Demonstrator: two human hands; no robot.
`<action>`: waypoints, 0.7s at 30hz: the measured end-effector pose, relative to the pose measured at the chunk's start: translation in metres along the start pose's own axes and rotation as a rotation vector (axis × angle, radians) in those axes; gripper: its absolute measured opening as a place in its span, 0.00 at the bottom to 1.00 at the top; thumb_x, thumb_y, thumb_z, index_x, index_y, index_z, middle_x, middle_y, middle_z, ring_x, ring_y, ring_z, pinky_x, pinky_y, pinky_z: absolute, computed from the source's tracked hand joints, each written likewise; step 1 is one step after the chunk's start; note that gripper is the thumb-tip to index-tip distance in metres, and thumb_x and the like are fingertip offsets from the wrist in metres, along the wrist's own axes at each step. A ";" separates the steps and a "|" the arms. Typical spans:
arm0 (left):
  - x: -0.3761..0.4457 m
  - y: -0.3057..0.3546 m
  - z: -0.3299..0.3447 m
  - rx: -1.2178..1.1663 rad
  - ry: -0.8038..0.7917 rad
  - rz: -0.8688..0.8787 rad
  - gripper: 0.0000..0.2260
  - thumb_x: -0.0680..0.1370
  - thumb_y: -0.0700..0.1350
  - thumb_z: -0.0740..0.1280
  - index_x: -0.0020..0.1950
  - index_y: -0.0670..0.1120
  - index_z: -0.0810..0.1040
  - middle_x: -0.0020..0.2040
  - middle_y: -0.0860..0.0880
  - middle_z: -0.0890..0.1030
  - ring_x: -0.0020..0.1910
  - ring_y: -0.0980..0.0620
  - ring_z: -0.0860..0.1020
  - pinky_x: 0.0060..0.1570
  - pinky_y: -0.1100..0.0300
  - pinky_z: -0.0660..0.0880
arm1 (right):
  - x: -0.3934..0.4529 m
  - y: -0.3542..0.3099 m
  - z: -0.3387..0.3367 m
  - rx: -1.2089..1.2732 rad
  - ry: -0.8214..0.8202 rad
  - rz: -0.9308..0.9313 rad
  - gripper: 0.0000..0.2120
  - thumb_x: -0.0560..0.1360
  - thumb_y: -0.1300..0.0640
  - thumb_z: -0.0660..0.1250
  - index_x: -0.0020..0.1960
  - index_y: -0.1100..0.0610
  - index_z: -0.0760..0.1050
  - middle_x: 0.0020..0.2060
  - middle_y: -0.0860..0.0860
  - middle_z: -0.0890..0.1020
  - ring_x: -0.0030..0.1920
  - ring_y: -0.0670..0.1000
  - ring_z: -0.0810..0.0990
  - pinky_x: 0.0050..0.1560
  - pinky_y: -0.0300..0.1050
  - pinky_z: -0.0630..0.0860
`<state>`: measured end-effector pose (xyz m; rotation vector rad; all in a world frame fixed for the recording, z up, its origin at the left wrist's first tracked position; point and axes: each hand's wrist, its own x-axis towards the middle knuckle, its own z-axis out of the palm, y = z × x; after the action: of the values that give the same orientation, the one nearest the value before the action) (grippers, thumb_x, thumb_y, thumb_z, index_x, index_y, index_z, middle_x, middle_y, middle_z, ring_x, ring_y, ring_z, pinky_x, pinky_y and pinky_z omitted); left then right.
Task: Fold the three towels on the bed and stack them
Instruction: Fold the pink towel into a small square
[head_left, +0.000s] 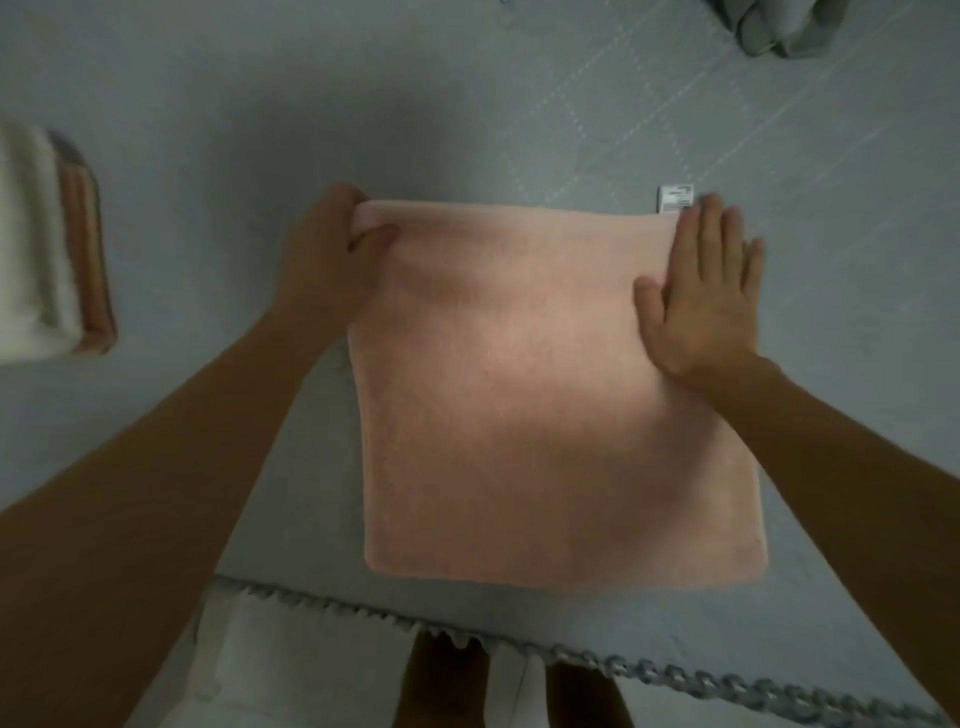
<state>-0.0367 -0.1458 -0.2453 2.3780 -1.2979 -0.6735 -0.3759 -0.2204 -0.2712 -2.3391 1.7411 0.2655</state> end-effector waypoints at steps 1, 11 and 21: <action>0.005 0.004 -0.001 -0.041 0.065 0.016 0.11 0.77 0.49 0.65 0.57 0.45 0.74 0.47 0.50 0.76 0.46 0.52 0.72 0.44 0.59 0.64 | 0.001 0.002 -0.005 0.006 0.012 0.057 0.37 0.79 0.46 0.52 0.79 0.64 0.44 0.79 0.61 0.47 0.79 0.61 0.43 0.76 0.65 0.42; -0.054 0.009 0.060 0.326 -0.113 0.557 0.24 0.82 0.47 0.53 0.78 0.45 0.60 0.79 0.42 0.59 0.78 0.42 0.57 0.75 0.44 0.50 | -0.061 -0.149 0.031 0.108 0.034 -0.433 0.36 0.78 0.44 0.58 0.78 0.63 0.54 0.78 0.60 0.56 0.79 0.59 0.51 0.77 0.60 0.46; -0.114 -0.036 0.044 0.342 -0.026 0.271 0.24 0.82 0.41 0.58 0.78 0.43 0.60 0.80 0.40 0.56 0.79 0.42 0.54 0.74 0.37 0.51 | -0.079 0.031 0.018 0.015 -0.019 0.027 0.35 0.79 0.47 0.53 0.79 0.62 0.46 0.80 0.60 0.47 0.79 0.58 0.43 0.76 0.63 0.42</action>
<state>-0.0899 -0.0335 -0.2725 2.3823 -1.8299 -0.4304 -0.4283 -0.1517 -0.2692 -2.2969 1.7602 0.2777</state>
